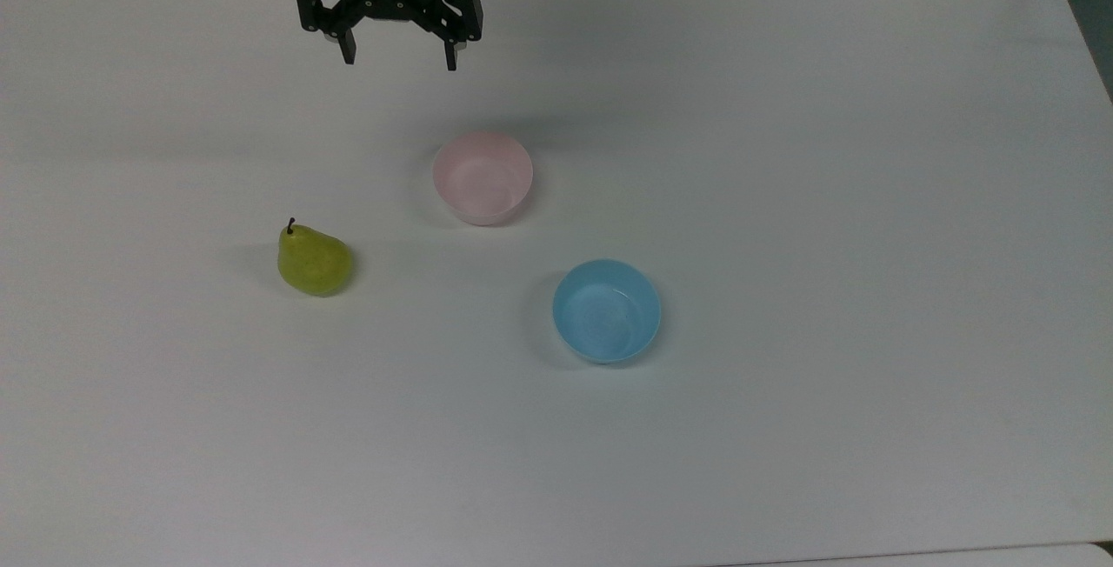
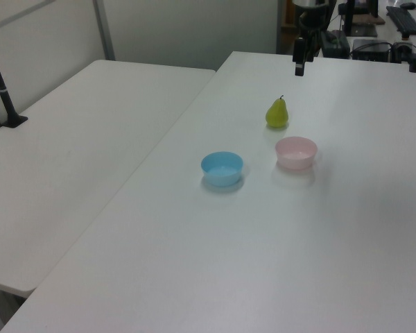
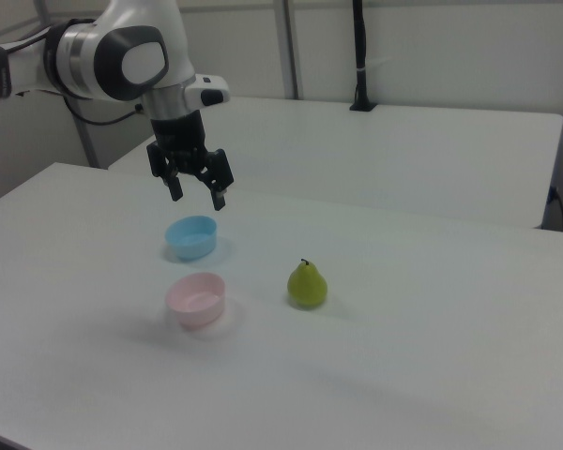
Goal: Place the pear in the bowl
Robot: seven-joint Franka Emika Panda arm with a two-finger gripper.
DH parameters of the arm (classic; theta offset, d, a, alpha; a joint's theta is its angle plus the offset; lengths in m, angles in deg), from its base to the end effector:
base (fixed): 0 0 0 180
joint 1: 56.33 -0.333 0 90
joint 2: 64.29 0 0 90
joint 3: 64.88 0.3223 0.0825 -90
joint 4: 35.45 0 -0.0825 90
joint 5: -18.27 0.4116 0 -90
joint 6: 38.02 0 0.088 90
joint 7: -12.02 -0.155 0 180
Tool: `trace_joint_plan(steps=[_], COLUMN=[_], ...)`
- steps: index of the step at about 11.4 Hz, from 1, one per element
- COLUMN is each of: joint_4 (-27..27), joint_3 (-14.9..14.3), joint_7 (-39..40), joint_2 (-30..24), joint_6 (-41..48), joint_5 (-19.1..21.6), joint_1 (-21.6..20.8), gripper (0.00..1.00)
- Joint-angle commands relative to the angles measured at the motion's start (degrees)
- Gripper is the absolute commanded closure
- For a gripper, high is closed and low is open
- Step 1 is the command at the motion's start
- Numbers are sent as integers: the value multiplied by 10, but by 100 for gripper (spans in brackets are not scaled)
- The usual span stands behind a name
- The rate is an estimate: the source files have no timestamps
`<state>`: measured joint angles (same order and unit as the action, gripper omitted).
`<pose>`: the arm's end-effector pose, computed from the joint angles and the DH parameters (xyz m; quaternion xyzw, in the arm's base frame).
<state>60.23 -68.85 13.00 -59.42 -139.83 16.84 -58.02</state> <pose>0.6201 -0.0269 0.5000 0.9998 -0.0088 0.0107 0.0155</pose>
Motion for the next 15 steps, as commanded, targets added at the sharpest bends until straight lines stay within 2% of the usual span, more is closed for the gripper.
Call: trace_joint_plan(steps=[1, 6, 8, 11, 15], joint_4=[10, 10, 10, 6, 0], joint_3=[-7, -7, -7, -7, -7], joint_7=[0, 3, 20, 114, 183], joint_2=[-9, -6, 4, 47, 135], joint_6=[10, -1, -25, -94, -189], joint_5=[4, 4, 4, 8, 3], joint_1=[-5, -1, 14, 53, 89], gripper=[0, 0, 0, 0, 0])
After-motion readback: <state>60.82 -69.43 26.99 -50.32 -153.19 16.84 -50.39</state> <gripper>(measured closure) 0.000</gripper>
